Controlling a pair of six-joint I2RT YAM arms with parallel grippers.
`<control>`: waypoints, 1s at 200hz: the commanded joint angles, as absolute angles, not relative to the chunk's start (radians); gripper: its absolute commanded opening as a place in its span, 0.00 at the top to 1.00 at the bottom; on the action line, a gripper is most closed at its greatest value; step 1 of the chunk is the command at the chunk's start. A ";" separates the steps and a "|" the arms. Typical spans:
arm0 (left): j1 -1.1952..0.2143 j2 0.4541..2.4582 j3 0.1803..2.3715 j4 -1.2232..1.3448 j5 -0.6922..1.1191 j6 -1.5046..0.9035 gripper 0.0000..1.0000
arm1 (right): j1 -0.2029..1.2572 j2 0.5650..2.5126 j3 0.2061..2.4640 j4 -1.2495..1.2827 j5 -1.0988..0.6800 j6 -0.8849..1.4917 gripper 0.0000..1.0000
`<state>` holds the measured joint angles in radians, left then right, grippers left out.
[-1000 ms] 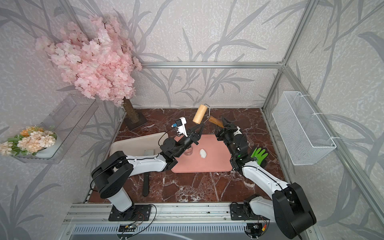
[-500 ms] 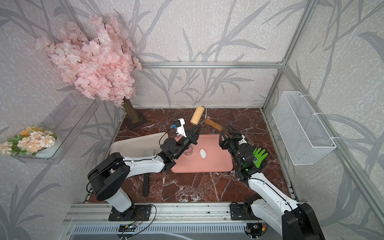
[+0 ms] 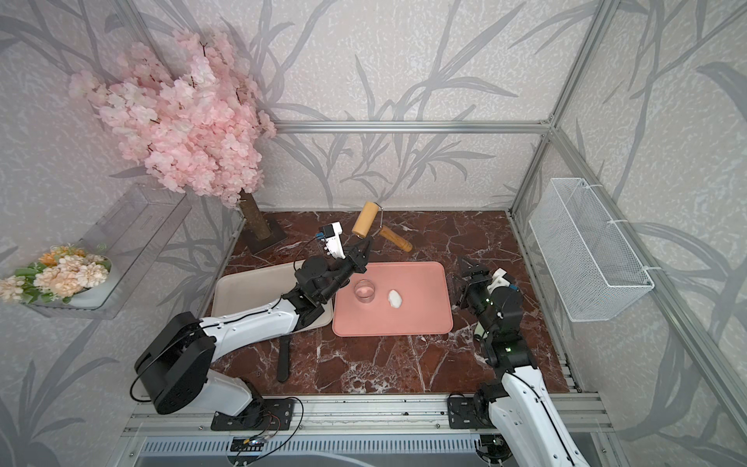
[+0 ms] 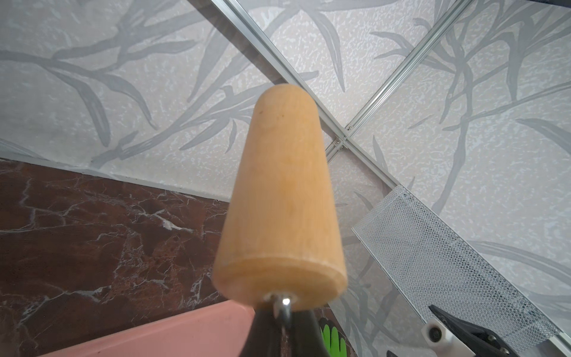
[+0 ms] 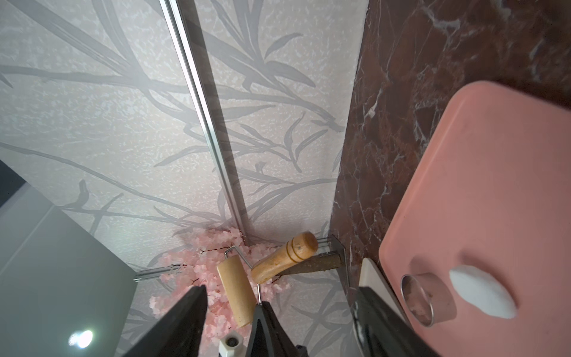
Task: Roll out the dumpling wrappers from the dough
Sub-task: Pick up the rolling pin from the work surface.
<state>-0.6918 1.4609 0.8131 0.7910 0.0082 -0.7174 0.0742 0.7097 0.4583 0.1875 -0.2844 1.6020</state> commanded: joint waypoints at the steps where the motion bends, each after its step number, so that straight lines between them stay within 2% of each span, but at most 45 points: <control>1: -0.655 1.399 0.820 0.693 0.137 -0.810 1.00 | 0.031 0.858 0.492 0.258 -0.593 1.430 0.21; 38: -0.628 1.325 0.784 0.670 0.277 -0.874 1.00 | 0.037 1.048 0.545 0.531 -0.805 1.365 0.22; 87: -0.607 1.270 0.724 0.796 0.388 -1.007 1.00 | 0.156 1.114 0.576 0.762 -0.862 1.341 0.21; 154: -0.592 1.240 0.713 0.866 0.401 -1.109 1.00 | 0.256 1.121 0.613 0.785 -0.858 1.282 0.19; 172: -0.591 1.236 0.709 0.880 0.393 -1.130 1.00 | 0.268 1.104 0.618 0.676 -0.814 1.220 0.16; 200: -0.591 1.236 0.714 0.880 0.405 -1.139 1.00 | 0.268 1.083 0.599 0.680 -0.764 1.210 0.16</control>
